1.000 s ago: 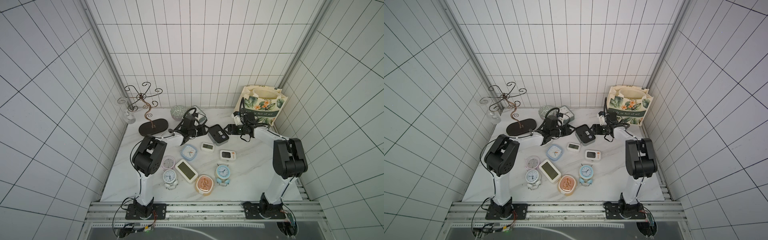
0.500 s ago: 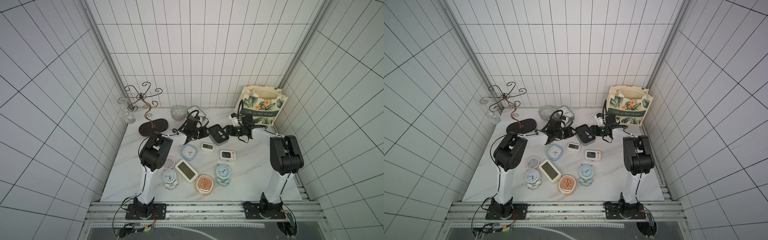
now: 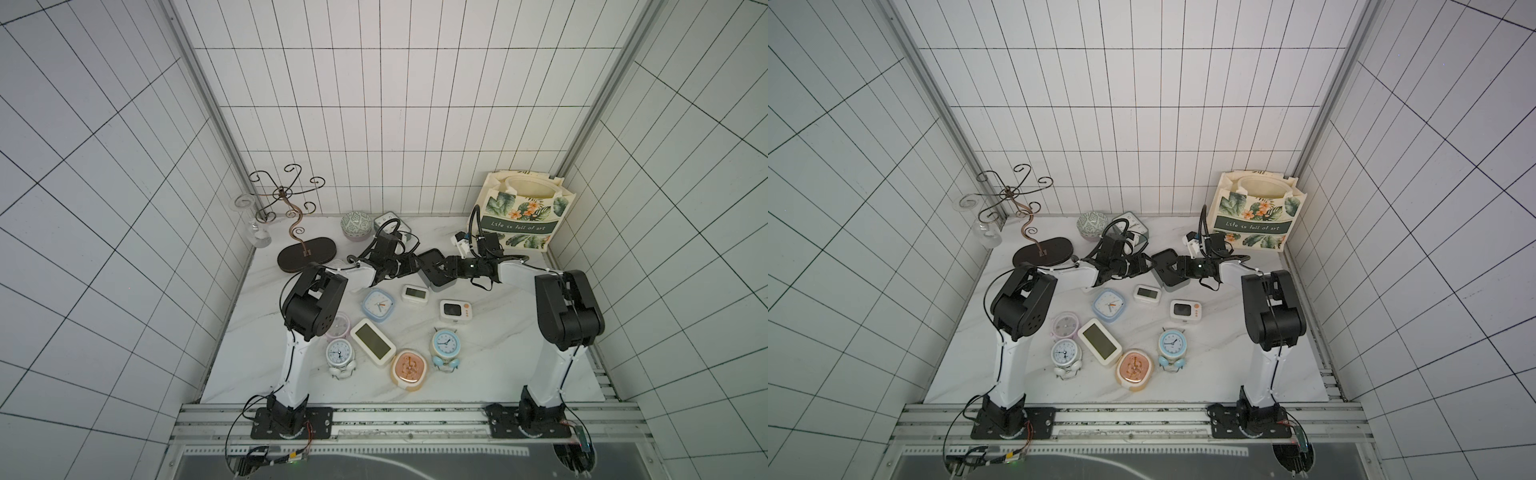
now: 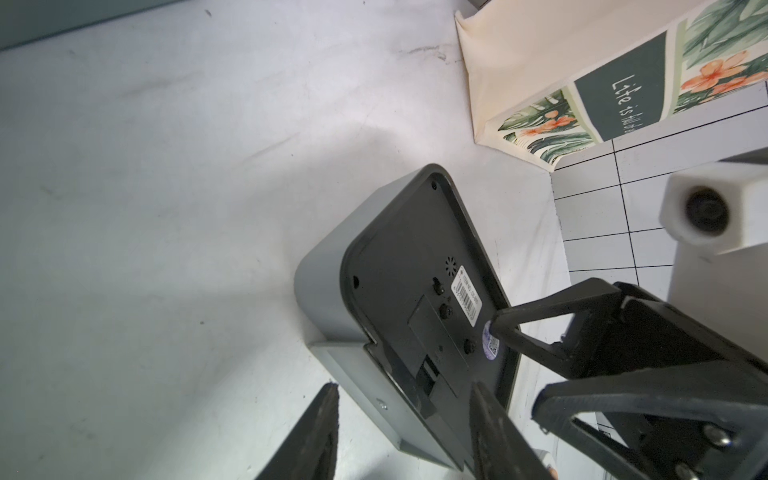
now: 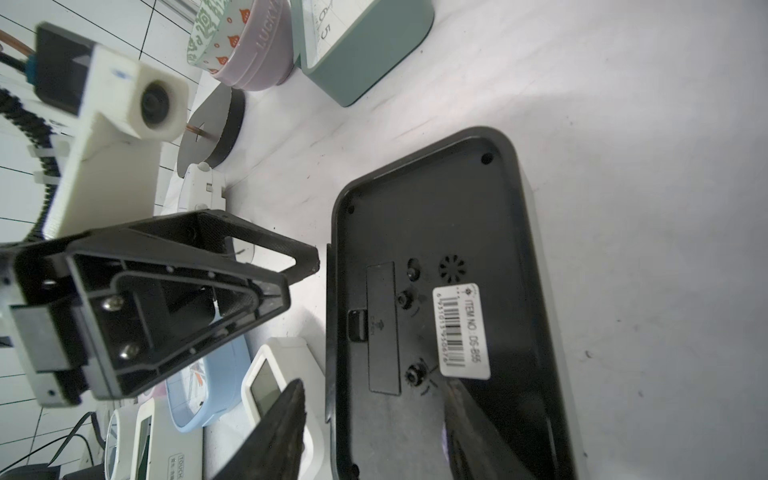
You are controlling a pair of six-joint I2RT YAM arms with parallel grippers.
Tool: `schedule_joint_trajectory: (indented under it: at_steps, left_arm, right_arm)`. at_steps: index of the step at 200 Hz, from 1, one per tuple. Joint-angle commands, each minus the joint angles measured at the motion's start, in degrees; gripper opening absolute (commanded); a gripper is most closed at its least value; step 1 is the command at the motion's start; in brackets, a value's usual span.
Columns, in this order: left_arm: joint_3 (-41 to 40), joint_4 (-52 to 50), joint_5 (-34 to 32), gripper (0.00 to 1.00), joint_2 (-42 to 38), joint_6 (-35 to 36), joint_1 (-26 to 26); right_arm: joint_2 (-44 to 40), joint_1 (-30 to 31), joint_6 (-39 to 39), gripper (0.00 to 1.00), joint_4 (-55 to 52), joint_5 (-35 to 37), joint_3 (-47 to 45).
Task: Put the alarm clock into the canvas bag
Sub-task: Pick up the alarm from the center of the board.
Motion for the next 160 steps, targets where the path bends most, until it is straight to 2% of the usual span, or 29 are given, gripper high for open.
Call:
schedule_joint_trajectory:
  at_steps: [1, 42, 78, 160]
  left_arm:
    - [1.7, -1.0, 0.4, 0.50, 1.7, 0.7, -0.3]
    - [0.6, -1.2, 0.1, 0.50, 0.1, 1.3, -1.1]
    - [0.5, -1.1, 0.6, 0.50, 0.7, 0.8, -1.2]
    - [1.8, -4.3, -1.7, 0.48, 0.9, 3.5, -1.2]
  right_arm:
    - [-3.3, -0.7, -1.9, 0.54, -1.8, 4.0, -1.1]
    - [-1.6, -3.2, -3.7, 0.58, -3.6, 9.3, 0.0]
    - [1.5, -3.4, -3.4, 0.59, -3.7, 6.3, 0.5]
    - [-1.2, 0.2, 2.4, 0.54, 3.7, -2.9, -5.9]
